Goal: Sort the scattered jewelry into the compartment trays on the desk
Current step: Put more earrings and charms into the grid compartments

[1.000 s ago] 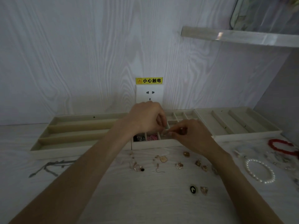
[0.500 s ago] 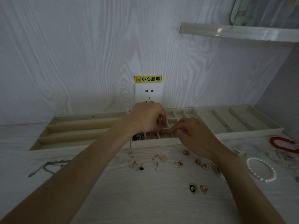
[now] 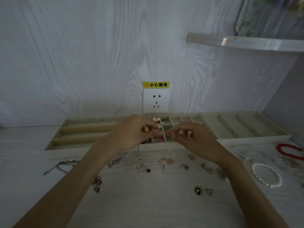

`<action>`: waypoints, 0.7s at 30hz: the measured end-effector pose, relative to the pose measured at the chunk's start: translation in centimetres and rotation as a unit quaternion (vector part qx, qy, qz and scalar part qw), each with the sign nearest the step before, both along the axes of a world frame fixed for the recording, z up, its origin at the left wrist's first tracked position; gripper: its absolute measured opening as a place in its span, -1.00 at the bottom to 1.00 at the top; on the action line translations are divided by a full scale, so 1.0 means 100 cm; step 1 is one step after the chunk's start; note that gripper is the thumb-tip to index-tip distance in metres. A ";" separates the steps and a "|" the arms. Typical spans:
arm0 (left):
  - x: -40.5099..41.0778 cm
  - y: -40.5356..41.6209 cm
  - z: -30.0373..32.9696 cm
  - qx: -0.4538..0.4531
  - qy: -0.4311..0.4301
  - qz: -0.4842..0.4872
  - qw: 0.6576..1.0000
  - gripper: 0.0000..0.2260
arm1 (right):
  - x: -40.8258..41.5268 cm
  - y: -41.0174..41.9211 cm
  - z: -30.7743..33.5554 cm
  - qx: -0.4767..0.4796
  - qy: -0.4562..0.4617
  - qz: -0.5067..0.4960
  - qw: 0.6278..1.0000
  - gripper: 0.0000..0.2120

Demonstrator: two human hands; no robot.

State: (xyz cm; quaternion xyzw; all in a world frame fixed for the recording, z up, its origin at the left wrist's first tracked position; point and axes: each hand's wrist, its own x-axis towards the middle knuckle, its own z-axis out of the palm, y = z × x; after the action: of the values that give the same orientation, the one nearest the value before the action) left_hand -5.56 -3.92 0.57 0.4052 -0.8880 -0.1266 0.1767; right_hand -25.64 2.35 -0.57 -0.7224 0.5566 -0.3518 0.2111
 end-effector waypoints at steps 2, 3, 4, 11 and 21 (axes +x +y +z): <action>0.027 0.012 -0.004 0.018 0.013 0.033 0.999 -0.87 | 0.014 0.005 0.002 -0.002 0.009 0.046 0.999 -0.83; 0.039 0.017 -0.005 0.033 0.008 0.046 0.998 -0.90 | 0.022 0.006 0.001 -0.003 0.025 0.065 0.998 -0.85; 0.051 0.023 -0.005 0.046 -0.002 0.059 0.997 -0.93 | 0.031 0.006 -0.001 -0.003 0.043 0.078 0.996 -0.86; 0.082 0.045 -0.001 0.056 -0.053 0.102 0.992 -0.83 | 0.097 0.009 -0.013 -0.016 0.189 0.051 0.980 -0.77; 0.080 0.053 0.020 0.136 0.136 0.027 0.981 -0.81 | 0.076 0.016 0.022 -0.008 0.126 0.034 0.991 -0.87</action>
State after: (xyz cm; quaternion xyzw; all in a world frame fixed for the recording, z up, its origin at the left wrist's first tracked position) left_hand 2.45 1.36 2.55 0.4281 -0.8188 -0.2958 0.2424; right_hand -18.01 3.94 1.66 -0.7810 0.5511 -0.2550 0.1460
